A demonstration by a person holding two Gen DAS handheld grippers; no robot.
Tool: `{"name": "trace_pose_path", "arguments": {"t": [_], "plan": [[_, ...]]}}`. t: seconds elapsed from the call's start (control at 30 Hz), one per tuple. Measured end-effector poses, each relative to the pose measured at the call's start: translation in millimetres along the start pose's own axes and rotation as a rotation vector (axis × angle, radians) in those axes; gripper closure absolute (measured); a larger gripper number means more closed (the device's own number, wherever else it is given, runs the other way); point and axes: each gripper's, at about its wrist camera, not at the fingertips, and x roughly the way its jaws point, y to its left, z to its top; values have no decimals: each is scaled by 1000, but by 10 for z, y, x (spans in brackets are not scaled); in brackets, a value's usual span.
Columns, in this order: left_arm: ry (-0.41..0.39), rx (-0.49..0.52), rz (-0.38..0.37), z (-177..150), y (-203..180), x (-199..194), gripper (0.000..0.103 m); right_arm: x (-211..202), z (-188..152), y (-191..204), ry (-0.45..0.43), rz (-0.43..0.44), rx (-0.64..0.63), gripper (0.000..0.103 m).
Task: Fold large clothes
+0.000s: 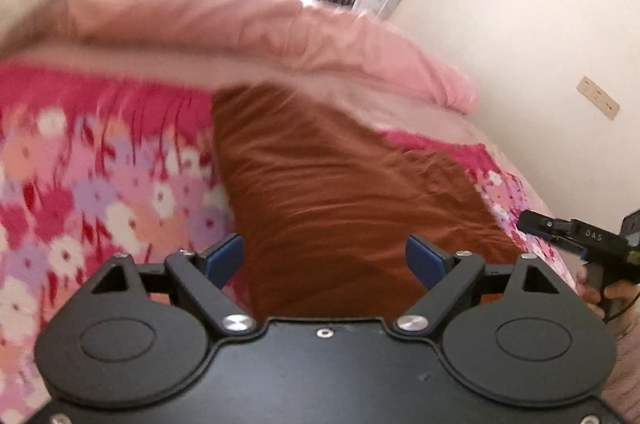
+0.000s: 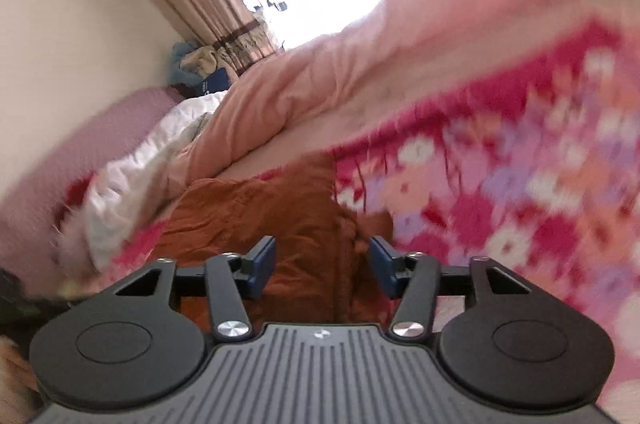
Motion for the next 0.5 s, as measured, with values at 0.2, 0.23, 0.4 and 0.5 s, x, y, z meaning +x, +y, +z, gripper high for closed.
{"name": "trace_pose_path", "arguments": {"t": [0.2, 0.23, 0.4, 0.5], "plan": [[-105, 82, 13, -455, -594, -101, 14, -369, -216, 776, -81, -17, -196, 63], [-108, 86, 32, -534, -627, -58, 14, -363, -270, 851, -79, -20, -206, 64], [-33, 46, 113, -837, -606, 316, 16, -197, -600, 1033, -64, -134, -254, 67], [-21, 24, 148, -948, -516, 457, 14, -67, -740, 965, -39, -180, -246, 72]]}}
